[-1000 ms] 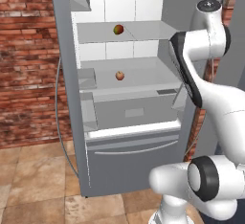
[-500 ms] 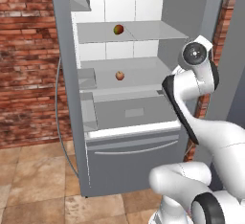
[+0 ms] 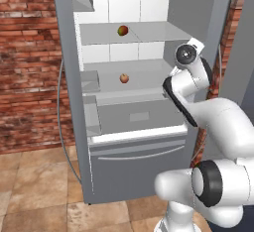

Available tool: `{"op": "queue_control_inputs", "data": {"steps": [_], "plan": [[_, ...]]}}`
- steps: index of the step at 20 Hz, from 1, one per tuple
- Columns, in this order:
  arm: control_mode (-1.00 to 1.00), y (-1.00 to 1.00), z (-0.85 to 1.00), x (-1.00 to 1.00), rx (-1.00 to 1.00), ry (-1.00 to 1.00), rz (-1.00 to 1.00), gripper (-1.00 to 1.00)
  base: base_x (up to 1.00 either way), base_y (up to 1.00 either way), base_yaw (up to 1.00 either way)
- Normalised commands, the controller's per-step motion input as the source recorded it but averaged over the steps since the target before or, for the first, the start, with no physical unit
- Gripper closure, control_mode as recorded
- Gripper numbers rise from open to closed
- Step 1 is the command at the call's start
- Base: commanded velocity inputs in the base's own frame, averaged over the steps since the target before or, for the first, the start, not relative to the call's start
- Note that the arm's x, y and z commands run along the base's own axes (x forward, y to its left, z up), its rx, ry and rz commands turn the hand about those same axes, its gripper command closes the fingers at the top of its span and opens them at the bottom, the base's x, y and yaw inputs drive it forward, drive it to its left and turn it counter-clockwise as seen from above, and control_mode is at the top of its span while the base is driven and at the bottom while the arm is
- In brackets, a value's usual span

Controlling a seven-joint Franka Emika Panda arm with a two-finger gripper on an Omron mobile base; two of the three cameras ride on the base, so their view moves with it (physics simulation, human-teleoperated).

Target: Retrieve the mango and peach from the fridge and place them into the bowl on the dining table.

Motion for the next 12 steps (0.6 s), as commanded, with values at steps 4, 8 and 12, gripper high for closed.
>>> {"op": "queue_control_inputs", "data": {"steps": [4,8,12], "plan": [[-1.0,0.0,0.28,0.64,-0.01,0.18,-0.07,-1.0,0.0,0.0,0.0],[-1.0,0.0,0.27,0.45,0.0,0.13,-0.07,-1.0,0.0,0.0,0.0],[-1.0,0.0,0.03,0.42,-0.01,0.02,-0.11,-1.0,0.0,0.0,0.0]]}}
